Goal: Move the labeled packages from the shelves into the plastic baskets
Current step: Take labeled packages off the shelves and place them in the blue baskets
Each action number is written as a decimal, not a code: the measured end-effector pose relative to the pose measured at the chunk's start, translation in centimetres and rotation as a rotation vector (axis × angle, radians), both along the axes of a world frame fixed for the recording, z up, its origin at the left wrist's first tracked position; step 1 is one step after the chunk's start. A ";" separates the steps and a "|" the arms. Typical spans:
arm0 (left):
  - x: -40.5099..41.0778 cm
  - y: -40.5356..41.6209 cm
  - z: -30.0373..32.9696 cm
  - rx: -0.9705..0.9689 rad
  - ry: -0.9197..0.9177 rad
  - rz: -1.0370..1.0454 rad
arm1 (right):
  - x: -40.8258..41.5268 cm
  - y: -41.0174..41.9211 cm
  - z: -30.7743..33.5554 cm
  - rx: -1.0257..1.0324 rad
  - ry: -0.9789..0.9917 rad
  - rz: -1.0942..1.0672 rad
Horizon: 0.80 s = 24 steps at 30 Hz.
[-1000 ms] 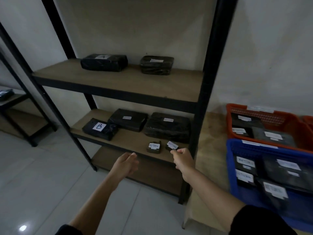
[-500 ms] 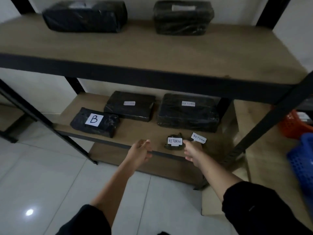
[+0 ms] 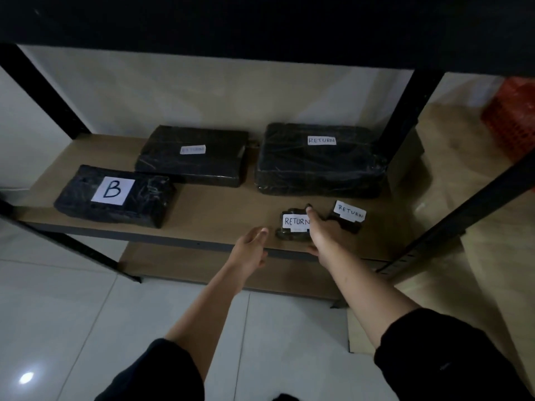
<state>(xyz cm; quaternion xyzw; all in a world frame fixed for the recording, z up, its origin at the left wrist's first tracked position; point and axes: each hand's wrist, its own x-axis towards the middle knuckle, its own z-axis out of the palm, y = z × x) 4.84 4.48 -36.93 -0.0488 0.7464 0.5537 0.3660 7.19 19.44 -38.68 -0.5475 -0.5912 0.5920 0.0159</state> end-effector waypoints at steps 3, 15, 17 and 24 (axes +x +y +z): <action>-0.1 1.2 -0.3 -0.002 -0.009 -0.011 | -0.4 -0.3 -0.2 -0.034 0.025 -0.049; 0.9 -0.7 0.0 0.134 -0.008 0.106 | 2.5 -1.3 1.0 -0.006 0.377 0.035; 1.2 -1.8 0.6 0.139 0.043 0.129 | 3.4 -1.5 2.2 -0.030 0.486 0.009; 2.6 -4.2 3.2 0.117 0.111 0.118 | 6.3 -1.8 7.3 -0.167 0.758 0.035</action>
